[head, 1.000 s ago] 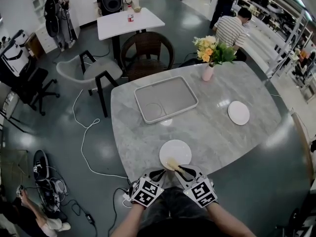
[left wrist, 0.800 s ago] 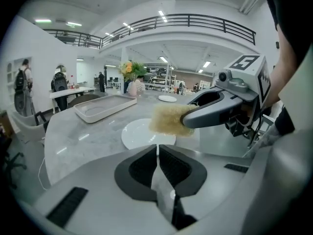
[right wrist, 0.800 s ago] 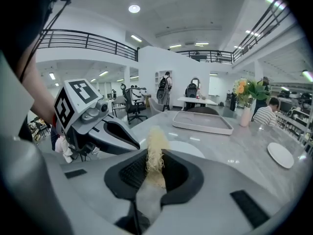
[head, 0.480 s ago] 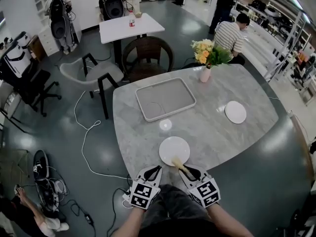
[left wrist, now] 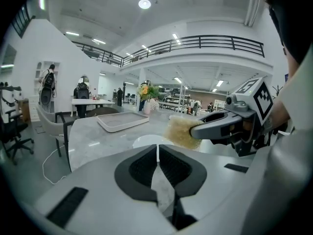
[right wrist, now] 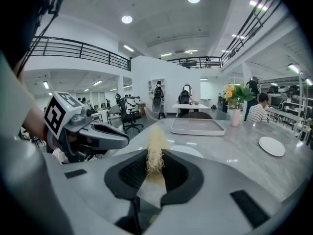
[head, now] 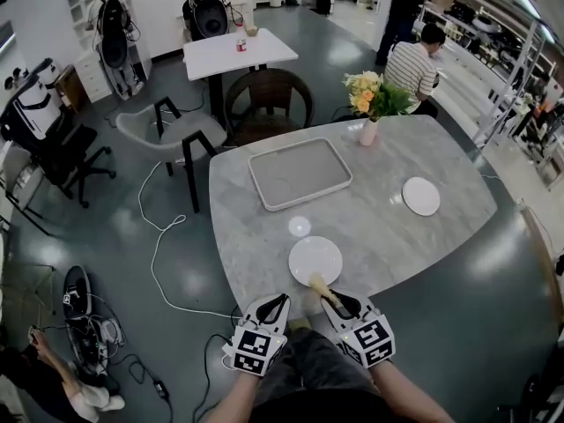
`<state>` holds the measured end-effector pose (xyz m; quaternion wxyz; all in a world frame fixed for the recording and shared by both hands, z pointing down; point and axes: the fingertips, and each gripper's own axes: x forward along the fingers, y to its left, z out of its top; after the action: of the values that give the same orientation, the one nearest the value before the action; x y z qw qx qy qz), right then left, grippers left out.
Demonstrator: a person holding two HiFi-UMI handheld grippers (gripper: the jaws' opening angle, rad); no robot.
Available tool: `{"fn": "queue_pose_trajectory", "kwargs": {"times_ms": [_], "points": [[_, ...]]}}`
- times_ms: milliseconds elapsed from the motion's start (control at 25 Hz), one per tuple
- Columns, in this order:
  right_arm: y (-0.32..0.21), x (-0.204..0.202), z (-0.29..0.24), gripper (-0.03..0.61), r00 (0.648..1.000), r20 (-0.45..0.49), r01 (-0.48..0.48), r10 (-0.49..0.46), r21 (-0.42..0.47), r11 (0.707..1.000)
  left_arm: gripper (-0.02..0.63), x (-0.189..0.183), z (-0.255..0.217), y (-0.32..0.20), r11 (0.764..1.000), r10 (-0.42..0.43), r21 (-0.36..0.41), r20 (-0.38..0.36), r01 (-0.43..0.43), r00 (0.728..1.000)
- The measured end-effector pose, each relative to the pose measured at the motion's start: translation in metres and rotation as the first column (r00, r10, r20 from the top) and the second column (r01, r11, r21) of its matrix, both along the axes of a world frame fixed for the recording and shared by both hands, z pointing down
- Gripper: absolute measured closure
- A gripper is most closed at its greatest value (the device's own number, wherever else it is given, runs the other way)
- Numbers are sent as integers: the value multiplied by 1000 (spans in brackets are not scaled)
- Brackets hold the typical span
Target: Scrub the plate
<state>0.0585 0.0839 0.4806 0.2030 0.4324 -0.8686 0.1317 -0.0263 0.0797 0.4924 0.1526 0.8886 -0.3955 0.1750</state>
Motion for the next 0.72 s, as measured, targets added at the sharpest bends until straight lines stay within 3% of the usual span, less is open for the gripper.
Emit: {"fn": "queue_pose_trajectory", "kwargs": {"times_ms": [720], "points": [[35,-9,-21,505,999,25,-26,24,55,998,591,-7,-24,32,998,12,61,-19,-10,1000]]}}
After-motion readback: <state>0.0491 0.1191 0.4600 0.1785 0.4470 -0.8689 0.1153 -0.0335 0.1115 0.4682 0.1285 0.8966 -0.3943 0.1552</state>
